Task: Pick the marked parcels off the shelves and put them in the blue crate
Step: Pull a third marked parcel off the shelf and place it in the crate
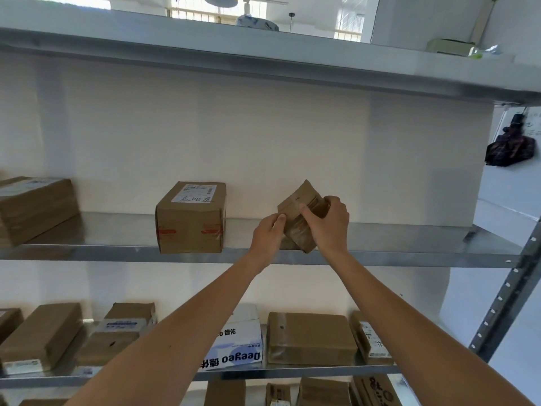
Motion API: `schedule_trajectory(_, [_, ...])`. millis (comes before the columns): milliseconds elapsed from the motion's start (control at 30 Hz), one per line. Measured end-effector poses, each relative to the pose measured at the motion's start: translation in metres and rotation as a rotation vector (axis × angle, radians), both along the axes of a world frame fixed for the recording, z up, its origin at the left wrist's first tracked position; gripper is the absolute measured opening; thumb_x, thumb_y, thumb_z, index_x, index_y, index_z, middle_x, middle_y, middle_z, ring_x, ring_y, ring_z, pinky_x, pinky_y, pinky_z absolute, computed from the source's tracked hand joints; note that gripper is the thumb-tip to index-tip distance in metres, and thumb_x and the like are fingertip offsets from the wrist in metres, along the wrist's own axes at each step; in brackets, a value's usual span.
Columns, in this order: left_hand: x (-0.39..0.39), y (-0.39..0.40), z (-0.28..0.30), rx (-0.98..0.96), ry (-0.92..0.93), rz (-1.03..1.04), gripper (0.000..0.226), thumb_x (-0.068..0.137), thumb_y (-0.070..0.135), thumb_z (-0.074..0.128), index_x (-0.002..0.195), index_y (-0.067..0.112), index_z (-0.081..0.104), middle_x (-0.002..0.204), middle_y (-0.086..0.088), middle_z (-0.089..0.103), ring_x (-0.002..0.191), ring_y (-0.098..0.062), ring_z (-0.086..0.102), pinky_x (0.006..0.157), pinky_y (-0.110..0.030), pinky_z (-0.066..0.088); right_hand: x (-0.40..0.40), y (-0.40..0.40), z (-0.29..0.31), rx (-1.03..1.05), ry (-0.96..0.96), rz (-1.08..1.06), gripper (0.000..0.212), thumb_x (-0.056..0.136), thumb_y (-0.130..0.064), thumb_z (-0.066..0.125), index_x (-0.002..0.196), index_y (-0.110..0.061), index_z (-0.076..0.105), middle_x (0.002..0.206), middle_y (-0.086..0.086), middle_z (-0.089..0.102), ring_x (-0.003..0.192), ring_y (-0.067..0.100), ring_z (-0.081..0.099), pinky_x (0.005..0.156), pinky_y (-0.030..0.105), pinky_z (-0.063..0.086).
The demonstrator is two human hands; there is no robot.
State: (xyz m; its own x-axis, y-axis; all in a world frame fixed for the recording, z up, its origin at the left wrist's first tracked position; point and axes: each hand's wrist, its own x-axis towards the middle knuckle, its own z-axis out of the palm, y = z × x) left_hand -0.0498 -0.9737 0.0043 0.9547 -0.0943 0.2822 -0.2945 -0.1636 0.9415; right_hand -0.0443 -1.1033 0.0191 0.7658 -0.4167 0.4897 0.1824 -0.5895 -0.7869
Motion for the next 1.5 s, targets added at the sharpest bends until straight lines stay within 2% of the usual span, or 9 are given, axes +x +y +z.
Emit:
schedule_trajectory(433, [0.002,0.0,0.031,-0.311,0.163,-0.069,0.021,0.102,0.037,0.04,0.104,0.022,0.055,0.095,0.009,0.052,0.097,-0.013,0.05,0.087,-0.025,0.038,-0.005,0.011,0.001,-0.54,-0.018,0.009,0.061,0.082,-0.045,0.071,0.127,-0.009,0.051,0.139,0.009,0.045,0.126,0.025,0.04,0.1,0.04,0.041])
schedule_trajectory(533, [0.001,-0.007,0.036,-0.3,0.225,-0.125,0.026,0.102,0.039,0.042,0.087,0.024,0.058,0.087,0.011,0.057,0.08,-0.005,0.055,0.067,-0.019,0.043,-0.002,0.011,-0.003,-0.563,-0.037,0.016,0.066,0.08,-0.047,0.072,0.131,-0.011,0.05,0.142,0.008,0.045,0.131,0.027,0.037,0.105,0.044,0.039])
schedule_trajectory(633, [0.002,-0.011,0.035,-0.291,0.256,-0.126,0.028,0.1,0.038,0.045,0.1,0.017,0.064,0.09,0.006,0.065,0.077,-0.004,0.059,0.056,-0.015,0.043,-0.007,0.007,-0.008,-0.342,-0.109,0.004,0.074,0.082,-0.05,0.069,0.142,-0.017,0.041,0.145,0.004,0.045,0.137,0.026,0.034,0.112,0.046,0.032])
schedule_trajectory(733, [0.004,-0.014,0.031,-0.284,0.246,-0.104,0.032,0.1,0.037,0.045,0.11,0.013,0.063,0.102,-0.002,0.066,0.084,-0.009,0.061,0.061,-0.021,0.045,-0.014,0.001,-0.008,0.27,0.012,0.016,0.08,0.087,-0.06,0.057,0.148,-0.015,0.033,0.148,0.008,0.042,0.136,0.027,0.038,0.11,0.046,0.036])
schedule_trajectory(833, [0.004,-0.015,0.026,-0.305,0.253,-0.053,0.038,0.1,0.038,0.042,0.116,0.011,0.063,0.105,-0.008,0.066,0.091,-0.018,0.063,0.066,-0.026,0.049,-0.025,0.0,-0.006,0.596,0.267,0.124,0.065,0.09,-0.07,0.039,0.119,-0.016,0.059,0.117,0.007,0.063,0.105,0.021,0.059,0.085,0.033,0.048])
schedule_trajectory(933, [0.005,-0.012,0.024,-0.347,0.258,-0.021,0.039,0.101,0.034,0.038,0.124,0.008,0.057,0.112,-0.012,0.064,0.1,-0.024,0.061,0.072,-0.028,0.051,-0.031,0.002,-0.007,0.666,0.273,0.255,0.053,0.095,-0.068,0.031,0.099,-0.026,0.063,0.102,0.001,0.067,0.094,0.015,0.061,0.084,0.029,0.048])
schedule_trajectory(1067, [0.004,-0.007,0.022,-0.435,0.265,-0.057,0.047,0.102,0.027,0.037,0.148,0.026,0.027,0.131,-0.011,0.053,0.117,-0.031,0.055,0.094,-0.042,0.05,-0.029,0.004,-0.002,0.86,0.228,0.32,0.045,0.103,-0.05,0.032,0.115,-0.017,0.061,0.111,0.008,0.068,0.097,0.02,0.064,0.077,0.033,0.055])
schedule_trajectory(1333, [0.011,-0.002,0.02,-0.421,0.239,0.109,0.031,0.102,0.007,0.037,0.122,0.004,0.06,0.116,-0.015,0.06,0.104,-0.031,0.058,0.09,-0.043,0.052,-0.018,0.005,-0.005,0.77,0.14,0.228,0.066,0.091,-0.035,0.066,0.147,-0.019,0.035,0.137,0.008,0.052,0.119,0.026,0.056,0.094,0.038,0.052])
schedule_trajectory(1500, [0.01,0.004,0.022,-0.284,0.278,0.097,0.041,0.094,0.048,0.051,0.093,0.01,0.065,0.095,-0.012,0.068,0.092,-0.027,0.066,0.083,-0.034,0.053,-0.014,0.01,-0.008,0.653,0.091,0.243,0.043,0.082,-0.022,0.074,0.121,-0.012,0.062,0.118,0.008,0.067,0.106,0.024,0.064,0.072,0.025,0.05])
